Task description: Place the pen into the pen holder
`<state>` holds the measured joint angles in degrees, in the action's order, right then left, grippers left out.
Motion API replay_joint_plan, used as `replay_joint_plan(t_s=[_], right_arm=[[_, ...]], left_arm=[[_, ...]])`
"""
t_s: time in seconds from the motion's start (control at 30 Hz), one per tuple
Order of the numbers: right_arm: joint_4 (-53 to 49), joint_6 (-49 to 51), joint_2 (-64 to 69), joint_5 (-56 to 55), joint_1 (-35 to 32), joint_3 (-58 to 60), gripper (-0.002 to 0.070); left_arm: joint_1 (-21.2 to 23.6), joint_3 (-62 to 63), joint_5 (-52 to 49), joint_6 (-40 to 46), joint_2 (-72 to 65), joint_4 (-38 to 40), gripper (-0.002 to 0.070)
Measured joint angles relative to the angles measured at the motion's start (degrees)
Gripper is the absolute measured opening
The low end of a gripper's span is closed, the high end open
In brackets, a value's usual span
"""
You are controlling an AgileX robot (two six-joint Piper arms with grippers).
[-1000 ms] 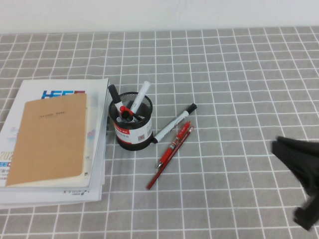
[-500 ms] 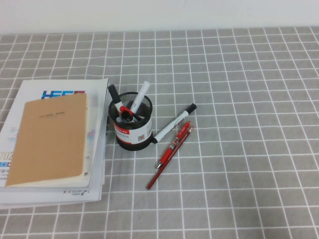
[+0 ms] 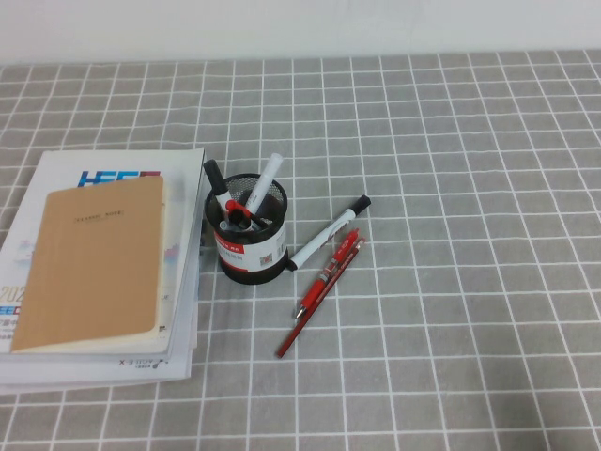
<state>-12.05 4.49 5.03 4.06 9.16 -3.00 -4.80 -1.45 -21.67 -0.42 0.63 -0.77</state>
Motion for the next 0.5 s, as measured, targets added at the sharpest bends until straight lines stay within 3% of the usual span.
replay_joint_plan(t_s=[0.07,0.17,0.37,0.5], right_arm=[[10.64,-10.32,-2.37,5.15,-0.75,0.10,-0.0012],[16.84,-15.50,-5.22,11.88,-3.18,0.10,-0.0013],[17.72,-17.19,-5.45,17.04,-10.19,2.63,-0.0013],[17.72,-15.59,-5.45,17.52,-10.91,4.36,-0.0013]], left_arm=[[0.00,0.00,0.00,0.00,0.00,0.00,-0.0005],[0.00,0.00,0.00,0.00,0.00,0.00,-0.0005],[0.00,0.00,0.00,0.00,0.00,0.00,-0.0005],[0.00,0.00,0.00,0.00,0.00,0.00,-0.0005]])
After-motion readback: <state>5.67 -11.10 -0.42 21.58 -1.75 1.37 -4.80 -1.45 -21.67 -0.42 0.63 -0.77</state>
